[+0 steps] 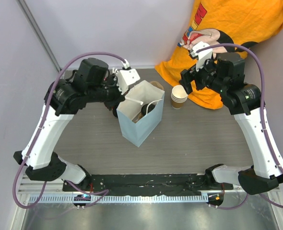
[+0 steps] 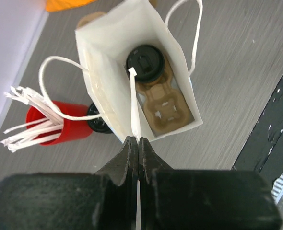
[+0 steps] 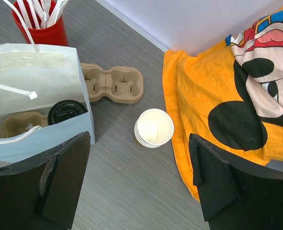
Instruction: Pack the takeout coffee
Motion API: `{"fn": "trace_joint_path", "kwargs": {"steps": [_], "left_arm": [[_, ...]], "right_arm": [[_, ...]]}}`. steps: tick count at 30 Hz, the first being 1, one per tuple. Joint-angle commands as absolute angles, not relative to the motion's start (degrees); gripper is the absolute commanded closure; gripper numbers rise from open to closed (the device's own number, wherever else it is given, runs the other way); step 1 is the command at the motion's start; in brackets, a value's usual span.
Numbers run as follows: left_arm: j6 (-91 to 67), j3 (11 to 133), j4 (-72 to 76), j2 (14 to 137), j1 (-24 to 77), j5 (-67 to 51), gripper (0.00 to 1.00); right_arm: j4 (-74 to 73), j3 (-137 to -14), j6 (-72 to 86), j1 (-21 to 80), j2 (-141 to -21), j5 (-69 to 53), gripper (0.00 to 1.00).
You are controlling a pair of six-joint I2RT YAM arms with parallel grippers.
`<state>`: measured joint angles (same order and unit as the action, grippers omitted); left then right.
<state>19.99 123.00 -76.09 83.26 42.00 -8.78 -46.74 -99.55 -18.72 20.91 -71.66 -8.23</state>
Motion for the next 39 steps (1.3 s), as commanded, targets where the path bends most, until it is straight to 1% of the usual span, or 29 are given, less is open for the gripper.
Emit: {"fn": "trace_joint_path", "kwargs": {"steps": [1, 8, 16, 23, 29, 32, 33, 36, 37, 39], "left_arm": [[21.0, 118.8, -80.5, 82.2, 44.5, -3.2, 1.0], [21.4, 115.8, -80.7, 82.4, 45.9, -3.1, 1.0], [20.7, 107.5, -75.1, 81.6, 46.0, -3.8, 1.0], [20.5, 102.4, -68.7, 79.8, 46.0, -1.4, 1.0], [19.4, 101.2, -65.4, 79.5, 46.0, -1.4, 1.0], [19.1, 100.7, -64.8, 79.9, 45.9, -1.7, 0.98], [19.2, 100.3, -64.5, 80.0, 46.0, -1.8, 0.97], [18.9, 99.5, -64.1, 80.2, 46.0, -2.2, 0.81], [18.8, 99.3, -63.9, 80.2, 46.0, -2.3, 0.71], [18.7, 99.1, -63.7, 80.1, 46.0, -2.4, 0.64]], "right_arm": [[-44.7, -100.2, -19.0, 20.6, -70.5, -8.2, 0.12], [-44.8, -100.1, -18.7, 20.3, -70.2, -8.7, 0.12], [-44.9, -99.8, -18.5, 20.0, -69.7, -9.5, 0.12], [-44.8, -99.1, -18.6, 19.7, -69.1, -10.3, 0.12], [-44.8, -99.1, -18.5, 19.5, -69.2, -10.6, 0.12], [-44.9, -99.1, -18.5, 19.4, -69.3, -11.0, 0.12], [-44.8, -99.1, -18.5, 19.4, -69.2, -11.0, 0.12], [-44.8, -99.0, -18.5, 19.3, -69.2, -11.1, 0.12], [-44.9, -99.1, -18.5, 19.3, -69.2, -11.2, 0.12], [-44.9, -99.1, -18.5, 19.2, -69.1, -11.1, 0.12]]}}
